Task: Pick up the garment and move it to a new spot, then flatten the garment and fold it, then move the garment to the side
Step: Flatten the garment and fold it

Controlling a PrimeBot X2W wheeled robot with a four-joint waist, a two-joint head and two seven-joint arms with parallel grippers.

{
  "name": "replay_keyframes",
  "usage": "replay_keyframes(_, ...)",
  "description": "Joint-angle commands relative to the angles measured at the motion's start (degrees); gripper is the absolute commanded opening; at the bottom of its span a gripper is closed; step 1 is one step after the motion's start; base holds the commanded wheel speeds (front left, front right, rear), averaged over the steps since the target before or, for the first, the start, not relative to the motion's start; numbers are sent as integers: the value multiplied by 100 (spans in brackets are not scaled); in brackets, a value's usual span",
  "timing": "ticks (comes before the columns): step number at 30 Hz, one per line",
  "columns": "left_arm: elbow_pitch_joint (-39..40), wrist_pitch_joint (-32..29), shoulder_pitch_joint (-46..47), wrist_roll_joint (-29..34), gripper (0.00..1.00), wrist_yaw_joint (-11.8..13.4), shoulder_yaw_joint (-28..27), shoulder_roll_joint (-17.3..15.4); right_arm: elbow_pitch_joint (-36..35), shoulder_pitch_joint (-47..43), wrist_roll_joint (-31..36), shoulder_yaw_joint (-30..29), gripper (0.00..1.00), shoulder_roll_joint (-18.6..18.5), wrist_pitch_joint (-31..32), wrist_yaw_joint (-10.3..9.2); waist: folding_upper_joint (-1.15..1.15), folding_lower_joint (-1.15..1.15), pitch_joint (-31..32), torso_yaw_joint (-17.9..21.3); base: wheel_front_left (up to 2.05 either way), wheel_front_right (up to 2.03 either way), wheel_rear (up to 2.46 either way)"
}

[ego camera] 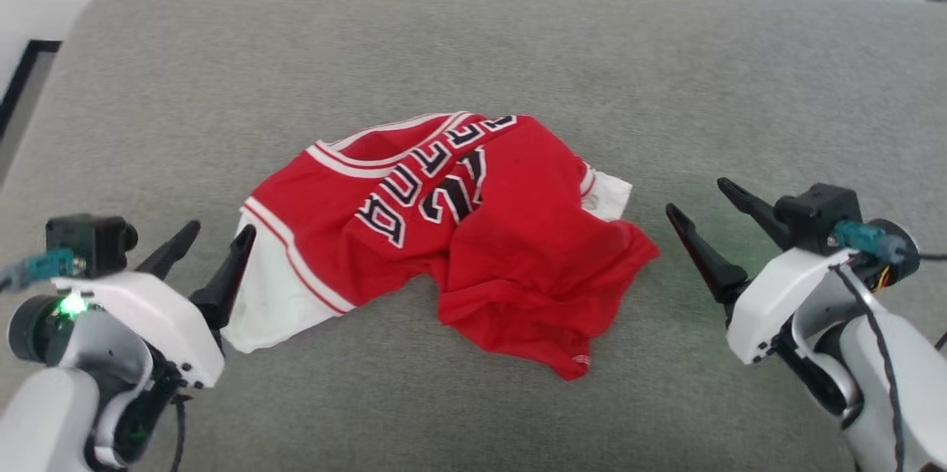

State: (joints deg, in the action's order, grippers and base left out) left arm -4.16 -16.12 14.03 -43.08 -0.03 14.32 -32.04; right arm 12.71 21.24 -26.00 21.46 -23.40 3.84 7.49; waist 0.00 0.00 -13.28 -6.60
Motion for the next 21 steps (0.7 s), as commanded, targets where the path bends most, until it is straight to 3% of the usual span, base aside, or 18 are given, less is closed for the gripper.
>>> replay_keyframes(1, 55, 403, -132, 144, 100, -73, -13, 78, -14, 132, -136, 90, 100, -101, 155, 0, 0, 0, 68, -180, 0, 0, 0)
replay_keyframes(6, 103, 1514, -360, 540, 100, -166, 2, 283, 23, 424, -490, 430, 100, -423, 662, 0, 0, 0, 77, -534, 0, 0, 0)
replay_keyframes(10, 52, 2055, -515, 669, 100, -153, 32, 480, 47, 685, -769, 719, 100, -665, 1058, 0, 0, 0, 41, -823, 0, 0, 0)
replay_keyframes(21, -62, 2562, -631, 528, 100, -245, 232, 1000, 530, 1383, -1256, 1418, 100, -1237, 2390, 0, 0, 0, -226, -1535, 0, 0, 0)
